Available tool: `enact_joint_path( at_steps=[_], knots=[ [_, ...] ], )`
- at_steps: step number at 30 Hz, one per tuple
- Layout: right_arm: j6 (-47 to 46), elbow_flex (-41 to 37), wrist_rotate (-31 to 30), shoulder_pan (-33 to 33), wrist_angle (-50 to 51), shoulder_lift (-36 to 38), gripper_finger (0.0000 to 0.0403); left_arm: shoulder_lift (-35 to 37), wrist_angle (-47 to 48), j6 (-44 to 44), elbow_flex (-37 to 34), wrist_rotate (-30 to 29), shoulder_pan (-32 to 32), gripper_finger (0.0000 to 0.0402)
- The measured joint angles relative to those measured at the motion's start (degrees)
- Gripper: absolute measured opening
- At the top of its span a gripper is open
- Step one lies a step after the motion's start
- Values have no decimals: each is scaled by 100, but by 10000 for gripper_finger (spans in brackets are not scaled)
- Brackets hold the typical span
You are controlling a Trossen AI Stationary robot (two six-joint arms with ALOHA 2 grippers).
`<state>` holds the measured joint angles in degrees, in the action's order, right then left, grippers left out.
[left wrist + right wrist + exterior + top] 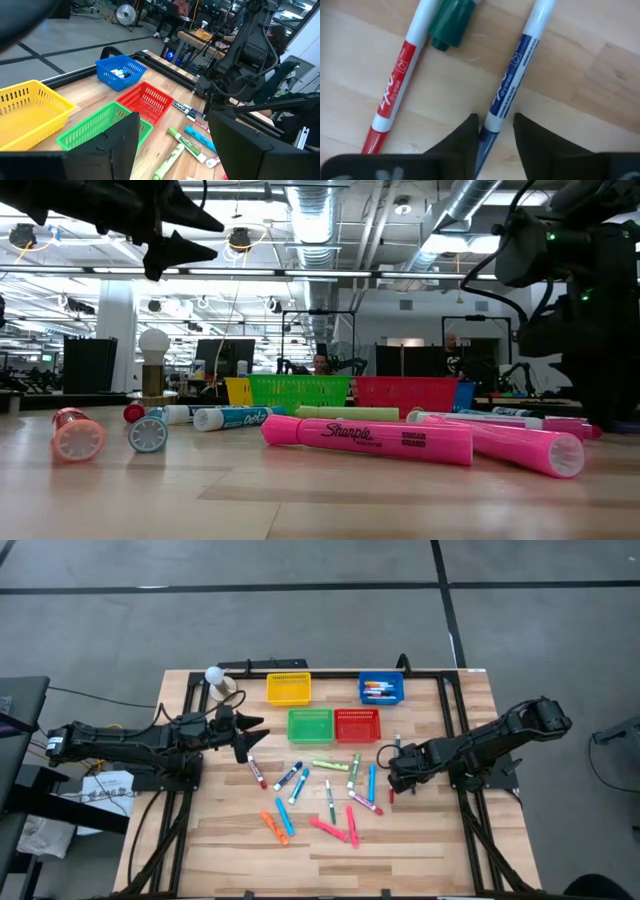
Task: Pick & Place Markers
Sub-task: Put the small blue marker into the red bin
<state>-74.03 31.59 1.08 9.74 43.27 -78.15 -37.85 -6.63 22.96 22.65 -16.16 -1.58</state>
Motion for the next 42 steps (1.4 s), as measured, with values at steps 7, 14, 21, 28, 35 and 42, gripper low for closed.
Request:
enact_joint_path(
  at_steps=[7, 14, 21, 28, 35, 42],
  knots=[
    [-406, -7, -13, 0, -7, -7, 64, 0, -33, 0, 0, 0, 0, 236],
    [-550, 89, -110, 2, 28, -19, 27, 0, -33, 0, 0, 0, 0, 236],
    [-567, 225, -321, -8, 368, -37, 34, -1, -35, 0, 0, 0, 0, 236],
    [-712, 269, -299, 0, 675, -33, 23, 0, -37, -10, 0, 263, -2, 236],
    [-709, 659, -310, 0, 1425, -26, 36, 0, -63, -17, 0, 315, 0, 236],
    [-504, 1409, -600, 0, 2464, -21, 25, -1, -66, -20, 2, 315, 0, 236]
  ],
)
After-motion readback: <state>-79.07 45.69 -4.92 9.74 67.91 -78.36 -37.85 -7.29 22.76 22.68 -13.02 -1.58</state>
